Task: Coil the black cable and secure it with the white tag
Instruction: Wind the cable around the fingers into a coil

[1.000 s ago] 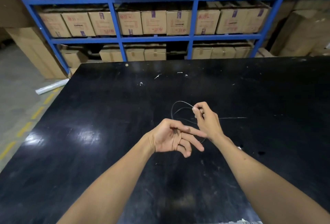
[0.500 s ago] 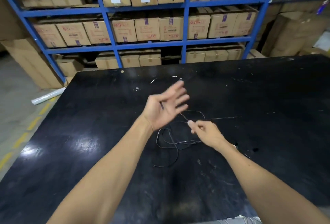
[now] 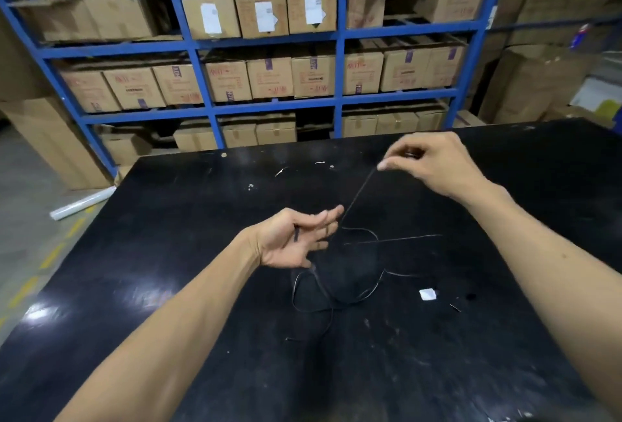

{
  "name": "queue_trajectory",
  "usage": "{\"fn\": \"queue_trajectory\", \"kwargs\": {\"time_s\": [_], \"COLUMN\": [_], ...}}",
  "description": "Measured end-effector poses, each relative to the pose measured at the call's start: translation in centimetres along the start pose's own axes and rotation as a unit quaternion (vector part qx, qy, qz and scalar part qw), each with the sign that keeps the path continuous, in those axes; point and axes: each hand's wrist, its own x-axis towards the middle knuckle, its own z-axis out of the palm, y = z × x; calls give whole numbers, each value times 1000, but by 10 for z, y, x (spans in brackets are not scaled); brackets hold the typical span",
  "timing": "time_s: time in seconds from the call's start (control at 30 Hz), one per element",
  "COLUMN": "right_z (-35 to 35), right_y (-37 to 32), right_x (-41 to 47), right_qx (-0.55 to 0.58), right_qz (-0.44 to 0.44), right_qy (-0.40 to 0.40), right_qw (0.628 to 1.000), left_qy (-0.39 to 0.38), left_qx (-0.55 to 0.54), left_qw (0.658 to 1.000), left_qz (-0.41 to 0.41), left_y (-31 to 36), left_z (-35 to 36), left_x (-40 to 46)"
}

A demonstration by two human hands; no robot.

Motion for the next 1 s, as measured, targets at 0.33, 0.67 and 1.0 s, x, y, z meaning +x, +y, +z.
{"fn": "queue_trajectory", "kwargs": {"time_s": [0.33,0.67,1.0], "right_z": [101,35,31], "right_y": [4,-17,-27], "right_x": [-26,-21,46], "right_qx": [143,73,112], "right_qz": [96,23,22], "right_qy": [-134,-103,-57], "right_qw": [976,992,992], "left_qy": [-125,117,-147], "left_qx": [-112,-67,-23], "left_qw": [949,968,981], "left_qz": [268,213,123], "left_y": [65,68,57], "left_z": [24,-45,25], "left_x": [-21,-37,-18]}}
